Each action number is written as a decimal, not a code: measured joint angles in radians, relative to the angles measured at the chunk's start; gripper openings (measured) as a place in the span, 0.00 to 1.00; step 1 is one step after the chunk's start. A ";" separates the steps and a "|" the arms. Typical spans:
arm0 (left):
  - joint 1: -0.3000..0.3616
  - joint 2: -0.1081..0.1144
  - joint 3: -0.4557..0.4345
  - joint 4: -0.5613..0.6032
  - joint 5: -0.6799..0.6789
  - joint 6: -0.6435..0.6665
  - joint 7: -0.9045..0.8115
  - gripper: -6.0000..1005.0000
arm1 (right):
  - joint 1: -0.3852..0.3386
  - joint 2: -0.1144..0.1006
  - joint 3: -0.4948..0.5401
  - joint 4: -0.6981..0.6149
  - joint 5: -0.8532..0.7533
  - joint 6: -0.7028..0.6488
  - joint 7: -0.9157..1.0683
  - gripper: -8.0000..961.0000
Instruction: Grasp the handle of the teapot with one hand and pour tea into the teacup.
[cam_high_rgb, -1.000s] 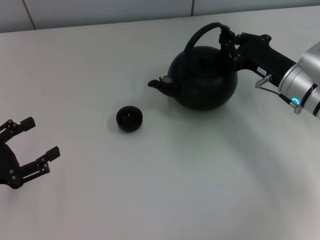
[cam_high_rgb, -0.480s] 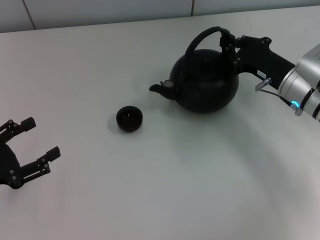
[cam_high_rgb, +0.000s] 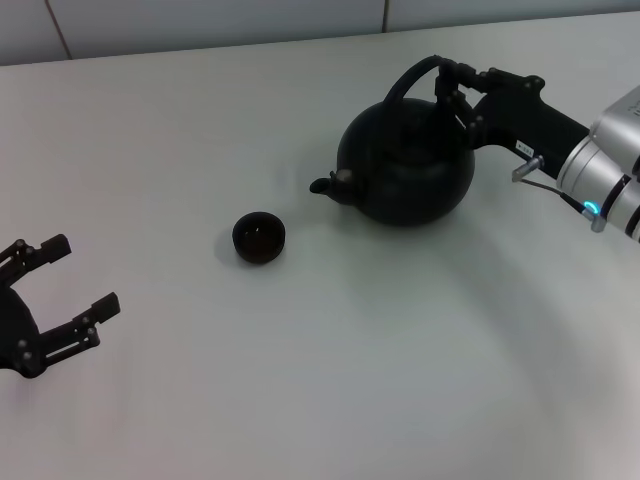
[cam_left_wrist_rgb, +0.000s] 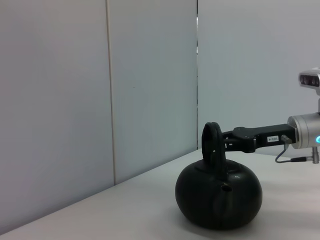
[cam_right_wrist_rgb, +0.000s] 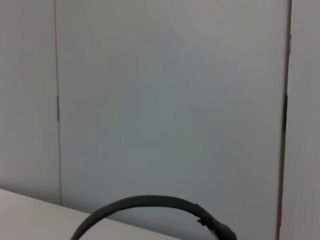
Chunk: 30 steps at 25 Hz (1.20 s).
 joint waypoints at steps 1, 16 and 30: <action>0.000 0.000 0.000 0.001 0.000 0.002 -0.001 0.86 | -0.001 0.000 0.001 0.000 0.000 0.000 0.001 0.24; 0.002 0.000 0.000 0.000 0.000 0.006 0.003 0.86 | -0.070 -0.002 0.008 -0.004 0.001 -0.102 0.013 0.58; 0.002 0.004 0.000 -0.007 0.006 -0.006 -0.004 0.86 | -0.286 -0.003 0.035 -0.005 0.001 -0.379 0.006 0.71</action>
